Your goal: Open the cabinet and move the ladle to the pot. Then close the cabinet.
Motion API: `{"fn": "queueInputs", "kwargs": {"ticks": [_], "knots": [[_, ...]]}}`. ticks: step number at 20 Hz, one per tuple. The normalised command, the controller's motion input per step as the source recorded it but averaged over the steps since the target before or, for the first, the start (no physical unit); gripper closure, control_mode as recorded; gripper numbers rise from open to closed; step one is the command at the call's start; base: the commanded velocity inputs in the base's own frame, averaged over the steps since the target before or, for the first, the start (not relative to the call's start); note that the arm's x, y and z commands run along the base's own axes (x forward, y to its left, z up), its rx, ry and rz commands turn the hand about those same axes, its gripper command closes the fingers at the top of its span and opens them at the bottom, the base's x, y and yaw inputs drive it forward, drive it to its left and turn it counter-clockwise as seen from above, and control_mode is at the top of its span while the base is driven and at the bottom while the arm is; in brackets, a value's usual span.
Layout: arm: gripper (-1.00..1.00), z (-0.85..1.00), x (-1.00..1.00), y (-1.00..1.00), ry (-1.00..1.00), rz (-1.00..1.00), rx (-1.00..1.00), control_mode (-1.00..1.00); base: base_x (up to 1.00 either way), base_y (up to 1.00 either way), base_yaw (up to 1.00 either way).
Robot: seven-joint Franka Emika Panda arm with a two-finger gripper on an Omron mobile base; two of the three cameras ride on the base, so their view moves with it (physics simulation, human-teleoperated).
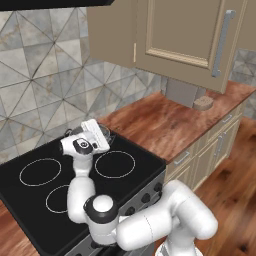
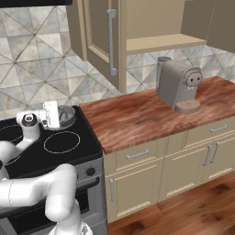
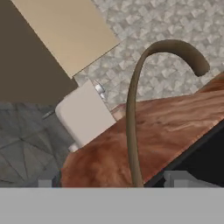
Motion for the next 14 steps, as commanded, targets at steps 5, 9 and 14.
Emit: {"fn": "queueInputs", "kwargs": {"ticks": [5, 9, 14], "knots": [[-1.00, -0.05, 0.00, -0.28, 0.00, 0.00, 0.17, -1.00, 0.00, 0.00, 0.00], [-1.00, -0.01, -0.07, -0.26, 0.00, 0.00, 0.18, -1.00, 0.00, 0.00, 0.00], [-1.00, 0.00, -0.21, -0.02, 0.06, -0.05, 0.25, -1.00, 0.00, 0.00, 0.00]]}}
